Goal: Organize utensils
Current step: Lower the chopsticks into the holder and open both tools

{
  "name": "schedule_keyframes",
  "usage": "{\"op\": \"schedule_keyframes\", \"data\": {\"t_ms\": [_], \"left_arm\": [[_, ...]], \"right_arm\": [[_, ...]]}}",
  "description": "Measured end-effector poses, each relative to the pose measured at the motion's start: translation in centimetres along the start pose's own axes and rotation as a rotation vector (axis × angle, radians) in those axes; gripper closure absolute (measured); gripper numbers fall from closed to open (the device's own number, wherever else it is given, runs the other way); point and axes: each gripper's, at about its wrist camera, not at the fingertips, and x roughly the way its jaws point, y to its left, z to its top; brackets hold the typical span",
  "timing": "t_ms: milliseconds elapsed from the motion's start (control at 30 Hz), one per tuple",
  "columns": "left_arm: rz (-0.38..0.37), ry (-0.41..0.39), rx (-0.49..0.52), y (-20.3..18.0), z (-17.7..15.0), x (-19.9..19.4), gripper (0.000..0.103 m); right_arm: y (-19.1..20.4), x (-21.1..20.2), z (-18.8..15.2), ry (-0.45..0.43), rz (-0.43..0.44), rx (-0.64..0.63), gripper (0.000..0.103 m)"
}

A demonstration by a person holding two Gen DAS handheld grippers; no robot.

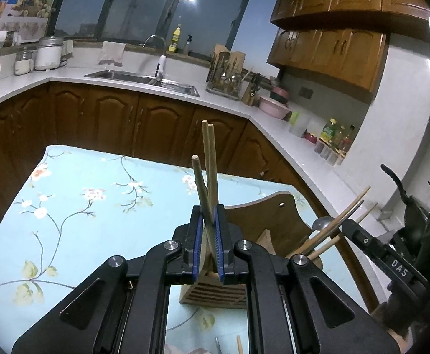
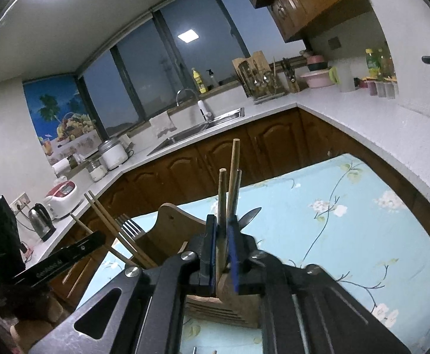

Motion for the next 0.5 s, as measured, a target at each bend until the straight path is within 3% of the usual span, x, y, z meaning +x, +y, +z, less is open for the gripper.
{"op": "schedule_keyframes", "data": {"t_ms": [67, 167, 233, 367, 433, 500], "left_arm": [[0.007, 0.010, 0.003, -0.2, 0.1, -0.2, 0.093], [0.013, 0.010, 0.002, -0.1, 0.1, -0.6, 0.074], [0.024, 0.005, 0.004, -0.1, -0.1, -1.0, 0.064], [0.042, -0.004, 0.015, -0.3, -0.7, -2.5, 0.055], [0.055, -0.010, 0.020, -0.4, -1.0, -3.3, 0.041], [0.062, -0.019, 0.025, -0.4, -1.5, -4.2, 0.033]], "right_arm": [[-0.2, -0.1, 0.0, 0.002, 0.000, 0.013, 0.087], [-0.5, -0.7, 0.1, -0.008, 0.005, 0.027, 0.071], [-0.4, -1.2, 0.2, -0.015, 0.008, 0.029, 0.068], [-0.1, -2.7, 0.0, -0.039, 0.020, 0.033, 0.046], [0.0, -3.6, -0.1, -0.053, 0.026, 0.037, 0.038], [0.0, -4.5, -0.3, -0.063, 0.035, 0.041, 0.028]]}}
